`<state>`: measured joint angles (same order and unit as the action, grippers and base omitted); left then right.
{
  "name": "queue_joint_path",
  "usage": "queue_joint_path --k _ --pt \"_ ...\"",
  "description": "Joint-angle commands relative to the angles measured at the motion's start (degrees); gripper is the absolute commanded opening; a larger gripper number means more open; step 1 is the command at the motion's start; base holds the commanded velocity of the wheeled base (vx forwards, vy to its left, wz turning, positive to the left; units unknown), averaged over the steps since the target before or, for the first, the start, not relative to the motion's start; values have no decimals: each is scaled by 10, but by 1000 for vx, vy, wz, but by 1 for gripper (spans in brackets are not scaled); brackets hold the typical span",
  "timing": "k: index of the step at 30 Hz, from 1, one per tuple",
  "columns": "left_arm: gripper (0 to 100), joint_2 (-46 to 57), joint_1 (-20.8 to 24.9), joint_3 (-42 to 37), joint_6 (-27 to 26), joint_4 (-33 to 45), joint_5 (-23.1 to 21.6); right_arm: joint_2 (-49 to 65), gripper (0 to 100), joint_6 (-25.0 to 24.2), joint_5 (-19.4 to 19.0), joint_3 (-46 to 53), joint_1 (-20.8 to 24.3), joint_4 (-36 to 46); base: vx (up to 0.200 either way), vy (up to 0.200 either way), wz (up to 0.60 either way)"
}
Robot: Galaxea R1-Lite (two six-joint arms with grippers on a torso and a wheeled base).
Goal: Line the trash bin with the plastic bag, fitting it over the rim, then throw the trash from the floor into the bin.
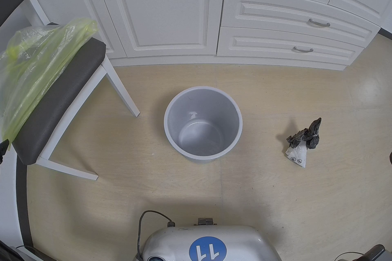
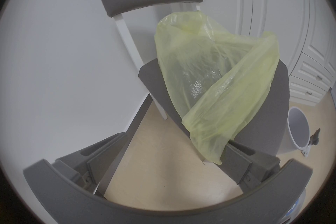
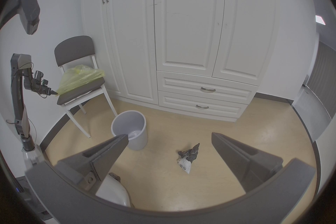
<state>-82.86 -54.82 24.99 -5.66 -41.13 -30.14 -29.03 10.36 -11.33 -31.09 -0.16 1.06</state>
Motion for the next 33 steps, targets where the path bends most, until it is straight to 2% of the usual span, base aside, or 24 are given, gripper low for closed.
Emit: queue_joint_path --k 1,5,8,9,13,19,25,26,30,31,33 --pt "100 -12 -6 -5 1 0 -2 -1 100 -1 0 1 0 0 0 0 0" --pt "100 -5 -6 -13 19 -19 -2 0 100 0 0 1 0 -1 0 0 0" --pt "100 -6 -6 -25 44 -62 -1 1 100 0 0 1 1 -1 0 0 0" --pt "100 -5 -13 -47 66 -109 0 2 100 0 0 1 1 -3 0 0 0" --pt "100 -14 -21 -90 99 -210 2 5 100 -1 0 1 7 -3 0 0 0" --pt "100 -34 -14 -115 148 -298 3 7 100 -1 1 1 13 -3 0 0 0" --pt "100 -61 -9 -135 149 -340 23 9 100 -1 1 1 13 -4 0 0 0" --pt "100 -82 -1 -144 147 -368 43 10 100 -1 1 0 13 -4 0 0 0" --pt "100 -131 11 -154 146 -425 55 11 100 -1 1 -3 13 -5 0 0 0" --pt "100 -165 17 -157 146 -465 61 12 100 -1 1 -4 13 -6 0 0 0" --pt "100 -182 20 -154 147 -471 68 13 100 -1 1 -4 13 -7 0 0 0"
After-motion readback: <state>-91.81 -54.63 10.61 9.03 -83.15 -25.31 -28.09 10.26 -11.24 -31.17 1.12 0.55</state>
